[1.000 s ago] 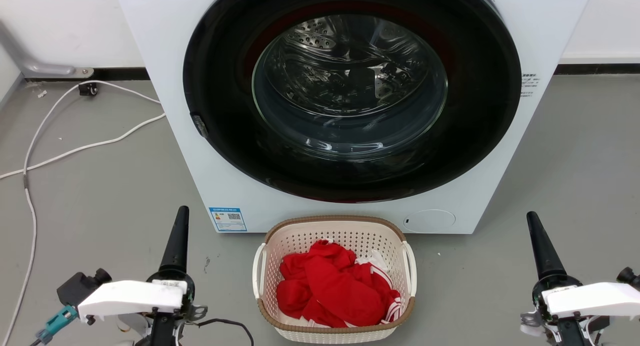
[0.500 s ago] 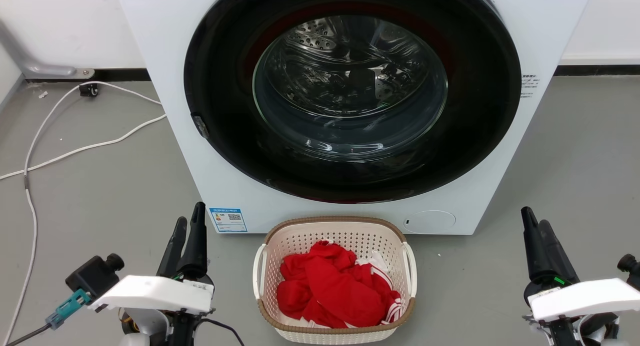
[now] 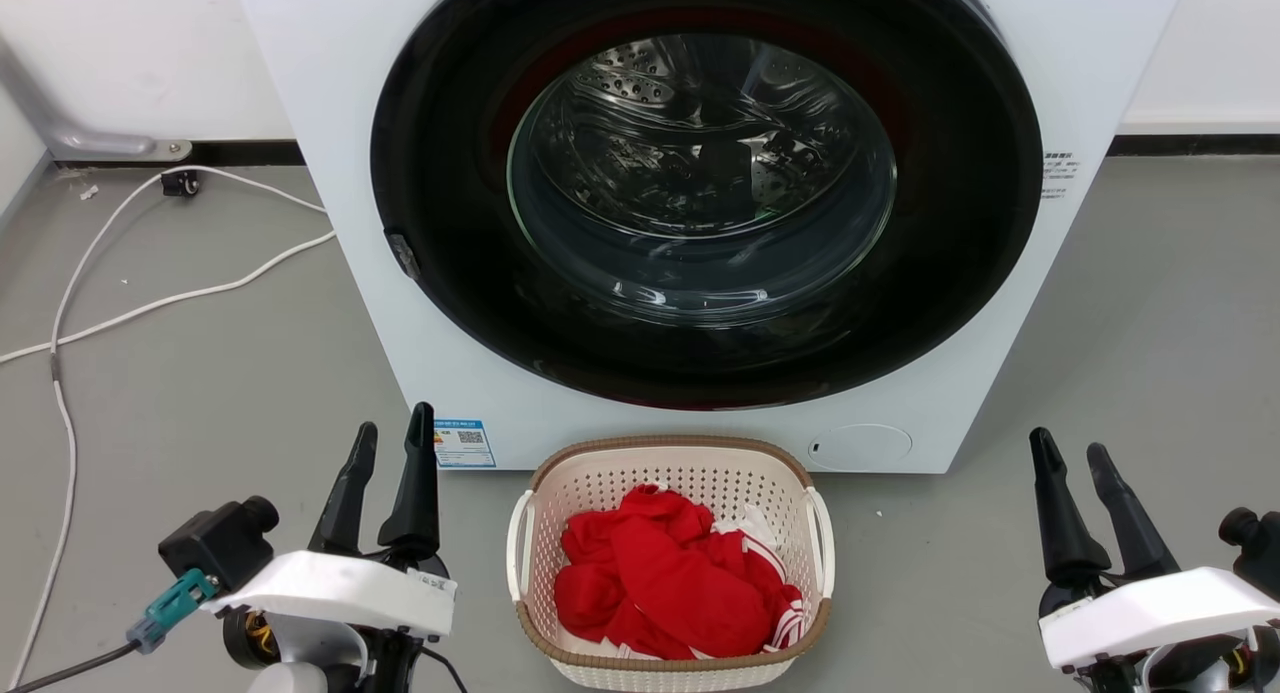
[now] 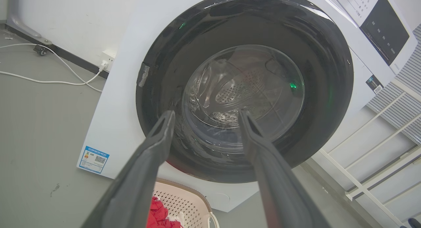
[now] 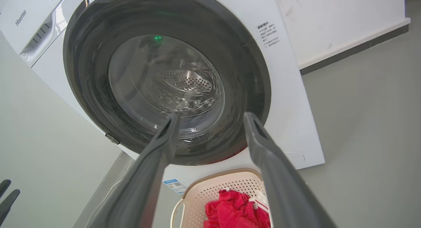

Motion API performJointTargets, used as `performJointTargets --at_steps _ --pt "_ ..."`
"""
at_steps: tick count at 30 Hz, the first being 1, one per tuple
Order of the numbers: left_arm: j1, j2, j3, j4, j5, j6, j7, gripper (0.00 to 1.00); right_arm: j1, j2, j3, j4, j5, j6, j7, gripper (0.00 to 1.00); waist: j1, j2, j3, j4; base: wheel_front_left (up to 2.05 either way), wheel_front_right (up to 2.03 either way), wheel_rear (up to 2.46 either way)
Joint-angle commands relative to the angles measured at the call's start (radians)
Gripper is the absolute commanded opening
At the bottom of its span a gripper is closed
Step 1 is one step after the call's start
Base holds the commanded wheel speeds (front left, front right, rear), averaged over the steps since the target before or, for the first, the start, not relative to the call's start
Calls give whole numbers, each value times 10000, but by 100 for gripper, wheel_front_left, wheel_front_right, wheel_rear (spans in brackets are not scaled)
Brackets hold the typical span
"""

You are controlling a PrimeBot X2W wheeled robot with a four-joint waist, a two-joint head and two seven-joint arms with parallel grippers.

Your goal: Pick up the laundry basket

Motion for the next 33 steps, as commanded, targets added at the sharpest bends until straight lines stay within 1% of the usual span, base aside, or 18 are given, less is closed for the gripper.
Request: performJointTargets --at_steps 1,14,24,33 --pt "-27 71 -35 -99 255 29 -80 100 -8 17 -12 -193 -273 0 -26 100 0 0 -7 -5 0 0 0" --pt "35 130 -146 68 1820 132 -422 100 224 32 55 -518 -1936 0 45 100 0 0 -53 -22 0 0 0" --pt "42 190 -278 281 2884 208 -670 100 379 44 49 -732 -3040 0 123 100 0 0 -72 -22 0 0 0" --pt "46 204 -404 187 3742 296 -860 100 525 52 25 -905 -3886 -1 231 100 0 0 -58 -30 0 0 0"
